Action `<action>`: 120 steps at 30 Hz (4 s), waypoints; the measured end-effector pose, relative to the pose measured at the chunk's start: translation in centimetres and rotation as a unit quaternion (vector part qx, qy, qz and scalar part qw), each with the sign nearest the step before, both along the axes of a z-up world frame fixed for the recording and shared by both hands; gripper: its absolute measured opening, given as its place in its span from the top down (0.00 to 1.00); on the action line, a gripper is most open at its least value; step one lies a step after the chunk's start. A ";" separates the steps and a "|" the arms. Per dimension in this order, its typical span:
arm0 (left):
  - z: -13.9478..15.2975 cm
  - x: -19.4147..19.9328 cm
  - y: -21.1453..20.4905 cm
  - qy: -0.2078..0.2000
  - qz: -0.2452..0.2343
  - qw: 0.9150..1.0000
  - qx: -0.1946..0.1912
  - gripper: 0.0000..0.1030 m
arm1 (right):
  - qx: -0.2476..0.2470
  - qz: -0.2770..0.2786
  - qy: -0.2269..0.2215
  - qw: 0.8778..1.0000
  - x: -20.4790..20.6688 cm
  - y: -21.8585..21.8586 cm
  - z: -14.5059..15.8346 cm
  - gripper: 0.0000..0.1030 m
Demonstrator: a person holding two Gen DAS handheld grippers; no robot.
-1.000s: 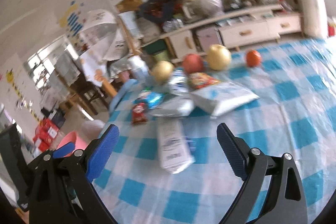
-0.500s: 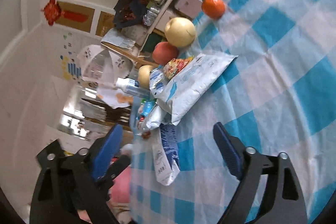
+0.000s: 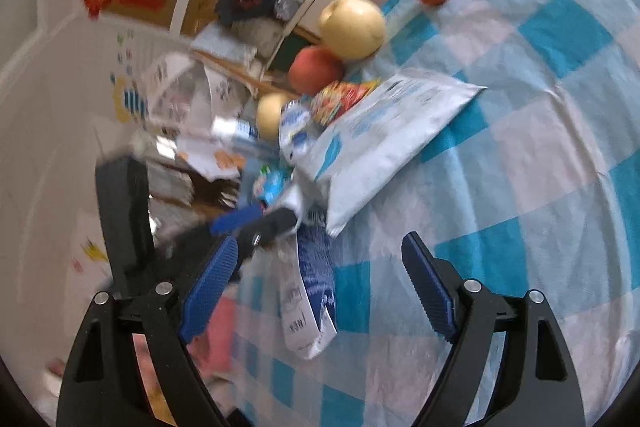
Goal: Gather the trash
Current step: 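Grasp the white flat carton with left tool while right tool grasps the white milk carton, then drop the white flat carton into the pink bucket with left tool while right tool drops the milk carton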
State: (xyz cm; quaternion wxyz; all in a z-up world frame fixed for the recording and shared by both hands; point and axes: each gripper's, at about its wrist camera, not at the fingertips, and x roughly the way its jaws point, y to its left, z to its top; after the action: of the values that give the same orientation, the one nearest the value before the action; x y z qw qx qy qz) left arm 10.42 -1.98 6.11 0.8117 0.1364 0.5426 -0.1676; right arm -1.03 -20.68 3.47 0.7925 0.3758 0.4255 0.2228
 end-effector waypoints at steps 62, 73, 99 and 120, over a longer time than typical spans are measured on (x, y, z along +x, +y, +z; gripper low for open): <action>1.6 -10.5 11.5 -0.081 0.101 0.986 -0.102 0.25 | -0.292 0.128 -0.104 0.942 -4.2 13.6 -1.2 0.37; 2.1 -15.3 14.0 -0.116 0.111 0.983 -0.094 0.25 | -0.293 0.122 -0.120 0.941 -5.2 13.5 -0.3 0.37; 5.9 -22.8 25.9 -0.227 0.222 0.948 0.024 0.25 | -0.295 0.174 -0.177 0.923 -9.9 21.5 3.3 0.37; 4.5 -25.3 37.3 -0.225 0.324 0.917 0.051 0.25 | -0.293 0.276 -0.234 0.885 -11.9 37.8 8.0 0.37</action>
State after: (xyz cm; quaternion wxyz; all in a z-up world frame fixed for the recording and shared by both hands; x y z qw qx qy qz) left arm -14.92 35.32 10.57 0.9142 0.0280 0.3677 0.1679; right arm -12.92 17.14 11.42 0.8496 -0.0691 0.3605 0.3789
